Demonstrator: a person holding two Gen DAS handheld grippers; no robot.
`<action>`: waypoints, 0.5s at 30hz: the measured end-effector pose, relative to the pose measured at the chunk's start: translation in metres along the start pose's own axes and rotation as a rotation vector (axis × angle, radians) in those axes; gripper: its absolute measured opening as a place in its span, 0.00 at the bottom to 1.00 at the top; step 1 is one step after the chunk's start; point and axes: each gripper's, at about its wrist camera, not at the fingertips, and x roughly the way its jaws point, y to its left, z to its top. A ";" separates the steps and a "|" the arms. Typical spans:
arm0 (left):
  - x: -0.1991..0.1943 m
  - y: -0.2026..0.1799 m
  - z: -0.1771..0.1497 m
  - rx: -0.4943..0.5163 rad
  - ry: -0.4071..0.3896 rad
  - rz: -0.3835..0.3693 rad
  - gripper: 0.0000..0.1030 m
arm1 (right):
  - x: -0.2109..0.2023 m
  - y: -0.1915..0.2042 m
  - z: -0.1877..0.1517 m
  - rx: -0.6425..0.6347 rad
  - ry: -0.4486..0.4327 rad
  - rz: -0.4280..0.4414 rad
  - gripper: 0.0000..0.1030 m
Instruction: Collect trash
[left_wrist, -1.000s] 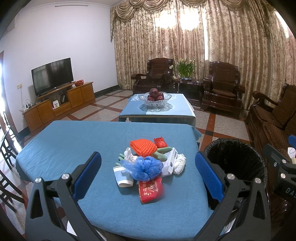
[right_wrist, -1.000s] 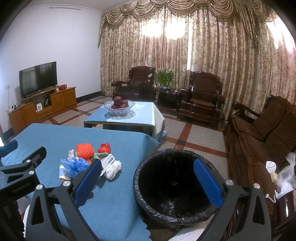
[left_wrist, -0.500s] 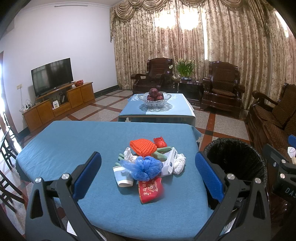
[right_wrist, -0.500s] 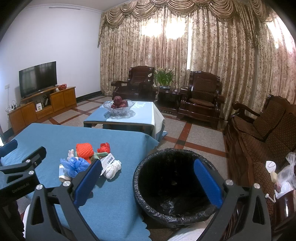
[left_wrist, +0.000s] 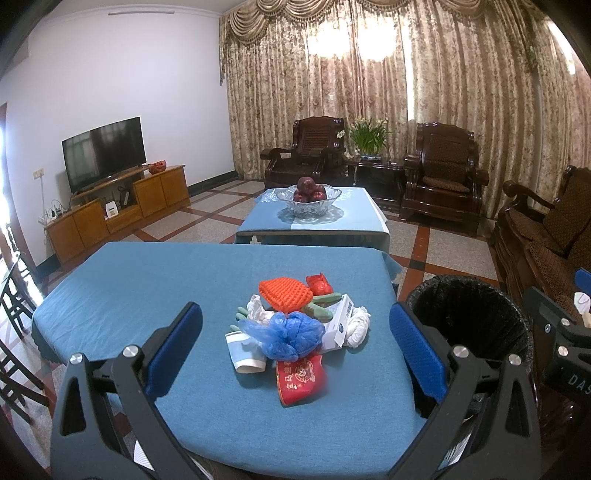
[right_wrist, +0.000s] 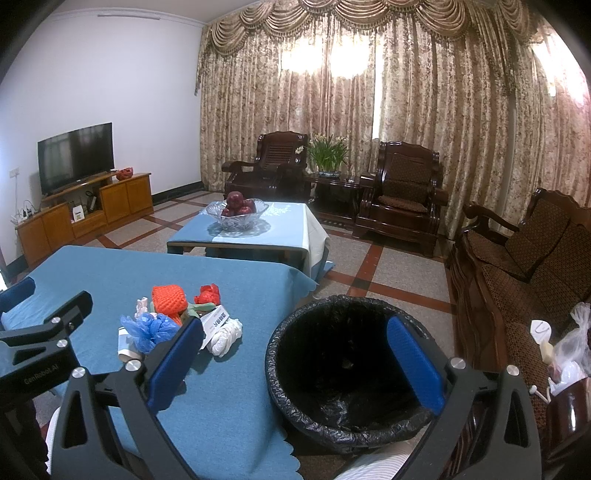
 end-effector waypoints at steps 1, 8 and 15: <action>0.000 0.000 0.000 0.000 0.000 0.000 0.95 | 0.000 0.000 0.000 0.000 0.000 0.000 0.94; 0.000 0.000 0.000 -0.001 0.000 0.001 0.95 | 0.000 0.000 0.000 0.000 0.001 0.001 0.94; 0.000 0.000 0.000 0.000 0.000 0.000 0.95 | -0.001 0.001 0.000 0.000 0.003 0.001 0.94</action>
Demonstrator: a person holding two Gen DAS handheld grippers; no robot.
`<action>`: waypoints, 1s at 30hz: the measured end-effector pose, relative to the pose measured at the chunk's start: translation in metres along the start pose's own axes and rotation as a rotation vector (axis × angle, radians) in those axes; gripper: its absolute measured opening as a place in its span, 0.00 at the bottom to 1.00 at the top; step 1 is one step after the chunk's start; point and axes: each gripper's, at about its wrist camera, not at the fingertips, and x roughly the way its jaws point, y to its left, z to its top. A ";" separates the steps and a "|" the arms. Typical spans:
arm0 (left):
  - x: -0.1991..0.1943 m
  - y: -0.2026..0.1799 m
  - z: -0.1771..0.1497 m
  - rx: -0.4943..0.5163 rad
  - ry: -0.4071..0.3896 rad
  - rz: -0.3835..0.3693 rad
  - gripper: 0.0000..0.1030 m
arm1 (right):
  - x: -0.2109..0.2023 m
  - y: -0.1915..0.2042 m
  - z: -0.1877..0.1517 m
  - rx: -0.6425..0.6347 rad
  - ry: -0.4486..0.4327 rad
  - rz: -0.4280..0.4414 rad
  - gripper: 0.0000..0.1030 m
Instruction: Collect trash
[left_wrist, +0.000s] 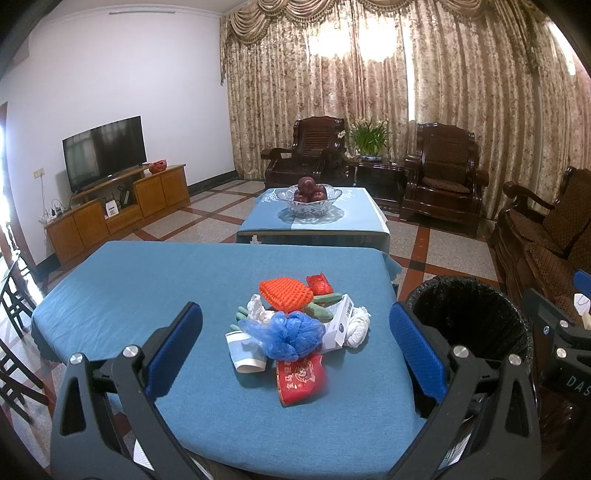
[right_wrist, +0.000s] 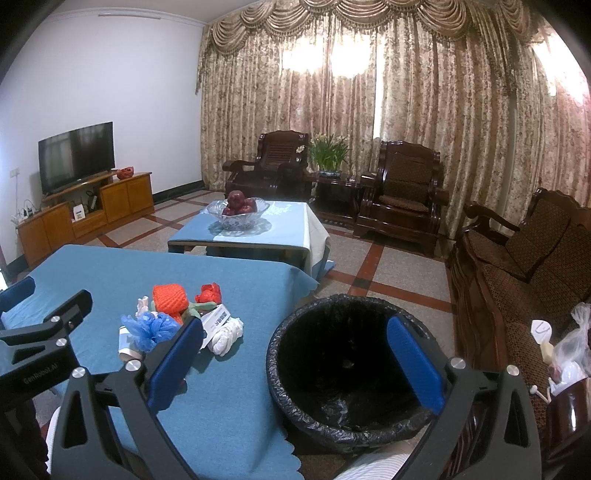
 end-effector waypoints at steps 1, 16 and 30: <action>0.000 0.000 0.000 0.000 0.000 0.000 0.95 | 0.000 0.000 0.000 0.000 -0.001 0.000 0.94; 0.002 0.002 0.000 -0.016 0.011 0.003 0.95 | 0.025 0.014 -0.013 -0.001 0.015 0.033 0.94; 0.117 0.093 -0.030 -0.064 0.128 0.167 0.95 | 0.135 0.079 -0.035 -0.087 0.113 0.231 0.94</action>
